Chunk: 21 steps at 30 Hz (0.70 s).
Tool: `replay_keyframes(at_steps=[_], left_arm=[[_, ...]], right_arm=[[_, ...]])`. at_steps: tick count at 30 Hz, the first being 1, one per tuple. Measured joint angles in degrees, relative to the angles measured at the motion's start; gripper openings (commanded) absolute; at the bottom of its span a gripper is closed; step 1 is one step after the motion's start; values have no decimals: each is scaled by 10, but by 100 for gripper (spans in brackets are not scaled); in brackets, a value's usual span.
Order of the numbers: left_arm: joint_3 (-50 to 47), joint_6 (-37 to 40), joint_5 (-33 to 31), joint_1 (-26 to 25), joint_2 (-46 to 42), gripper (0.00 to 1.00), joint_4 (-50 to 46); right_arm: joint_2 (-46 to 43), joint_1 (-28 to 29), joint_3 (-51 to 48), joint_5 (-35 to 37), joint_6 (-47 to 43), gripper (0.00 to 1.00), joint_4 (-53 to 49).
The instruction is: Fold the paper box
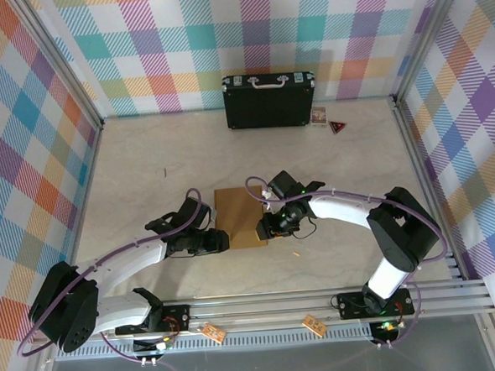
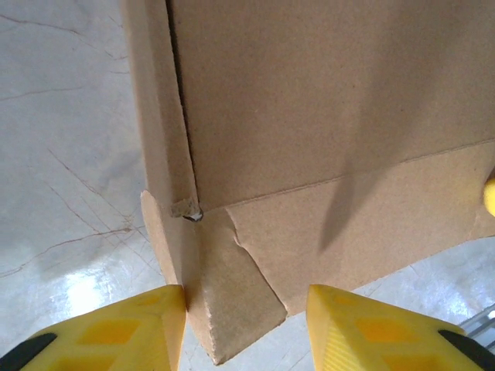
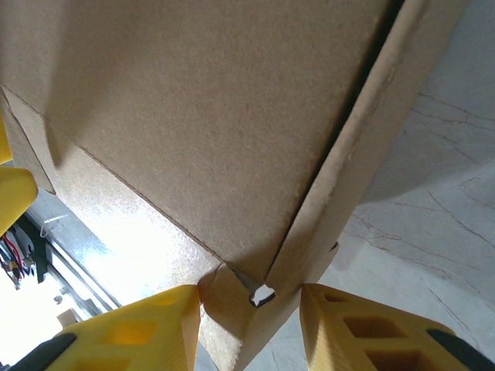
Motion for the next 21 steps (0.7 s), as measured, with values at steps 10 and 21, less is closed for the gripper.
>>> replay_keyframes(at_steps=[10, 21], left_arm=[[-1, 4, -18, 0, 7, 41, 17], [-12, 9, -26, 0, 19, 38, 44]], right_arm=[[6, 0, 0, 0, -2, 38, 9], [8, 0, 0, 8, -14, 35, 20]])
